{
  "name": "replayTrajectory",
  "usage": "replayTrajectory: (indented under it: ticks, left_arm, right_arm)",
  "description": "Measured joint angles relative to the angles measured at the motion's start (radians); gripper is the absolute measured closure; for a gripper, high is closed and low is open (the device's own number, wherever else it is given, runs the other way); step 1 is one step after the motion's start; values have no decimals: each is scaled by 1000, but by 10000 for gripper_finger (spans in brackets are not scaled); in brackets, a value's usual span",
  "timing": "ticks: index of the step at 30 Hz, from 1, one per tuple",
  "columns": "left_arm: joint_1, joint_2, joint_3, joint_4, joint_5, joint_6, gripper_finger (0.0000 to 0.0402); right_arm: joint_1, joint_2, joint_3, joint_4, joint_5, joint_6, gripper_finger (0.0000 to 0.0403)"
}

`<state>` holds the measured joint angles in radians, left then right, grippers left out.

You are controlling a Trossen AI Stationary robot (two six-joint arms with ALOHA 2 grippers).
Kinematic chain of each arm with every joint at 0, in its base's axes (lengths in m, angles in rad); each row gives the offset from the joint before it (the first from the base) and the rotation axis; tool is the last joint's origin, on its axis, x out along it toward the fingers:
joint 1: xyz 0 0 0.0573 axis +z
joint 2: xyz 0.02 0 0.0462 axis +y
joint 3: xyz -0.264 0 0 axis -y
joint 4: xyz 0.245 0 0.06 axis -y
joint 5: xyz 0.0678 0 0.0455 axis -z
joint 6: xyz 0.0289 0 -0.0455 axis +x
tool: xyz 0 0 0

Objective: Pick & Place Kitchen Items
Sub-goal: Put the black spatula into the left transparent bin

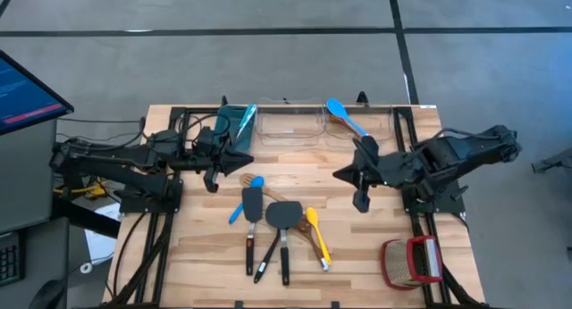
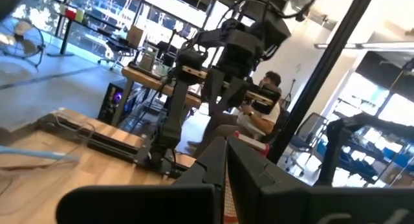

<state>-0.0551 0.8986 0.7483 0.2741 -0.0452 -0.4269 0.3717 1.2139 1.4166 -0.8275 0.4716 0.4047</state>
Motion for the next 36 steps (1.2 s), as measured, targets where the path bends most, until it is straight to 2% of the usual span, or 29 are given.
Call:
replayTrajectory:
  ticks: [5, 10, 16, 19, 23, 30, 36]
  left_arm:
    - [0, 0, 0, 11, -1, -35, 400]
    - [-34, 34, 0, 69, -66, -132, 400]
    - [-120, 179, 1, 304, -108, -132, 400]
    - [-159, 274, 32, 360, -142, -132, 400]
    - [-203, 387, 116, 362, -213, -125, 400]
    - [-293, 520, 315, 349, -356, 5, 400]
    - [-395, 594, 442, 252, -608, 56, 400]
  right_arm:
    - [56, -22, 0, -23, 31, -21, 402]
    - [96, -69, 0, -81, 32, -21, 402]
    - [168, -146, 0, -119, 123, -22, 402]
    - [202, -187, 0, -119, 160, -43, 402]
    - [241, -221, 0, -115, 199, -69, 402]
    - [309, -247, 0, -115, 218, -144, 402]
    - [375, -279, -41, -94, 217, -150, 402]
